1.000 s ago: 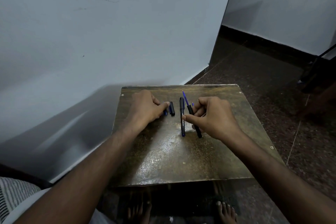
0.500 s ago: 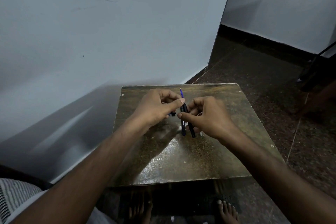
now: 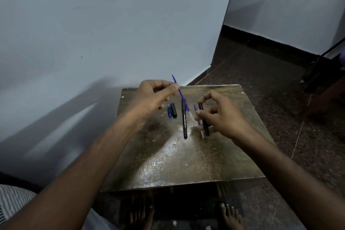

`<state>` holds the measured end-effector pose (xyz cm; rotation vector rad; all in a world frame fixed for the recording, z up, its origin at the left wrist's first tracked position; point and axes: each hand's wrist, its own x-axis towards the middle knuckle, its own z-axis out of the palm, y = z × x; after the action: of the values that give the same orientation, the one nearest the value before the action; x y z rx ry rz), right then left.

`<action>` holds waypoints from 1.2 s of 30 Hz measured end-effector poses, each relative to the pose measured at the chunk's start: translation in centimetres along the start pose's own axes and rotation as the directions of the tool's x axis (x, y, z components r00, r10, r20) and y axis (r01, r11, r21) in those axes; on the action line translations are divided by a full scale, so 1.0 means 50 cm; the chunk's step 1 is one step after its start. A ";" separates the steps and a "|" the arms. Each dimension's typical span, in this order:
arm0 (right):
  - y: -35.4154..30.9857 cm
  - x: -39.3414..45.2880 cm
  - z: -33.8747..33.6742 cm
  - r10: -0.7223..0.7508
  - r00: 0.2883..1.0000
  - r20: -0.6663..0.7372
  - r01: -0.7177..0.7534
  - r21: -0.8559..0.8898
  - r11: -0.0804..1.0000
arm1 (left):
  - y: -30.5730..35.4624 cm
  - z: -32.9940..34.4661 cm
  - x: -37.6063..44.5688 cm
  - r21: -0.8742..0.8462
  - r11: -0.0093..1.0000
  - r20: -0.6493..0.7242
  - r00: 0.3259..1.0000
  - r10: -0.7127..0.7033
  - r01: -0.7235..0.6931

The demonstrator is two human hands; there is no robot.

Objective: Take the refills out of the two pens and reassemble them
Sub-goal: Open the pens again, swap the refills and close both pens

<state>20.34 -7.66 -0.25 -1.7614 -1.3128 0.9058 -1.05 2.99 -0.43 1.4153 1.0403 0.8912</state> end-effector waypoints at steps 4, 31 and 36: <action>-0.010 -0.002 0.011 -0.032 0.995 0.091 0.011 0.224 0.974 | -0.004 0.045 -0.027 -0.039 0.993 0.198 0.975 -0.104 0.114; -0.012 0.021 -0.019 0.108 0.994 0.027 -0.111 0.337 0.935 | -0.015 0.071 -0.031 -0.218 0.973 0.025 0.997 -0.076 0.080; 0.043 0.055 -0.120 0.090 0.930 -0.356 -0.189 -0.254 0.949 | -0.012 0.063 -0.026 -0.282 0.951 0.028 0.992 -0.122 0.125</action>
<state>27.14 -6.31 0.43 -2.1465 -1.1396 0.4665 1.42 0.74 -1.30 1.1022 0.9408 0.9008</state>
